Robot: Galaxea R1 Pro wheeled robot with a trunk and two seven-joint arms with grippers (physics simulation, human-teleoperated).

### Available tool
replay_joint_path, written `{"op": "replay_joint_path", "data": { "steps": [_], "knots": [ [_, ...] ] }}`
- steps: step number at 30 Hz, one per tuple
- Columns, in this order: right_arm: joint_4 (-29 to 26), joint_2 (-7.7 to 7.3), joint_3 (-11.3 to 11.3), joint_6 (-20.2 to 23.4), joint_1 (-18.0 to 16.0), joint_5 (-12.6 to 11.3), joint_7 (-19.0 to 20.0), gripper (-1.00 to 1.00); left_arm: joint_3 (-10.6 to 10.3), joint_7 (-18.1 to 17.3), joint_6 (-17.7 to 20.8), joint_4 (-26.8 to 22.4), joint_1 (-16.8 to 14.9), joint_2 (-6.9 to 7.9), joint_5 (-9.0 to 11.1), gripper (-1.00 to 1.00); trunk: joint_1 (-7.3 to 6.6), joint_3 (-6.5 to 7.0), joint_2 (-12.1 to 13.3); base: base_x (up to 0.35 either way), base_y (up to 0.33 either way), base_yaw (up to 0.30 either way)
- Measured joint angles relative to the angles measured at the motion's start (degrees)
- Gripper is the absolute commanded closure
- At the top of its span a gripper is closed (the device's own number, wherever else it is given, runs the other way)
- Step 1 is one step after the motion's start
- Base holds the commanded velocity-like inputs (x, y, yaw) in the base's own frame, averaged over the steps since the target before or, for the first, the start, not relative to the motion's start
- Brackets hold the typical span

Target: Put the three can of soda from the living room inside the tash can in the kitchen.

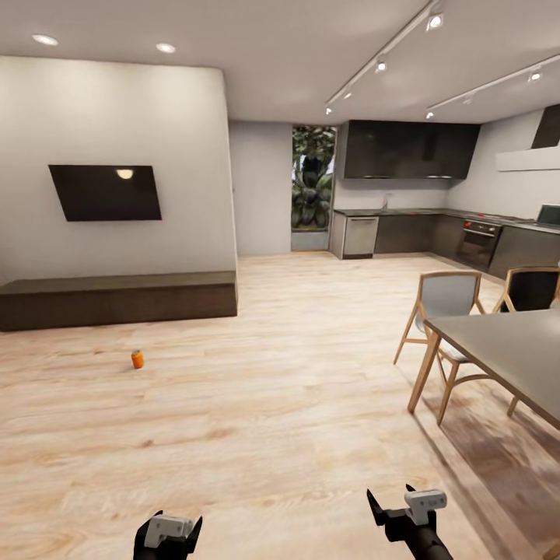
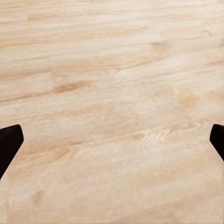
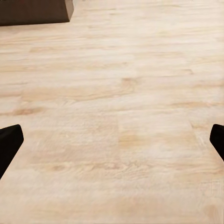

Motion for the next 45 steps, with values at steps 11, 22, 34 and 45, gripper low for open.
{"op": "replay_joint_path", "data": {
  "steps": [11,22,34,45],
  "knots": [
    [0.0,-0.01,0.0,0.0,0.0,0.0,0.0,-1.0,-0.1,0.0,0.0,0.0,0.0,0.0,0.0,-1.0,0.0,0.0,0.0,0.323,0.0,0.0],
    [0.0,-0.03,-0.1,0.0,0.0,0.0,-0.1,-1.0,-0.2,0.0,0.0,0.0,0.0,0.0,0.0,-1.0,0.0,0.0,0.0,0.323,0.0,0.0],
    [0.0,0.18,0.0,0.0,0.0,0.0,-0.1,-1.0,-0.2,0.0,-0.1,0.0,0.0,0.0,0.0,-1.0,0.0,0.14,0.0,0.323,0.0,-0.099],
    [0.0,0.21,0.0,0.0,0.0,0.0,-0.1,-1.0,-0.2,0.0,-0.1,0.0,0.0,-0.03,0.0,-1.0,0.0,0.35,0.0,0.323,0.004,-0.136]
  ]
}}
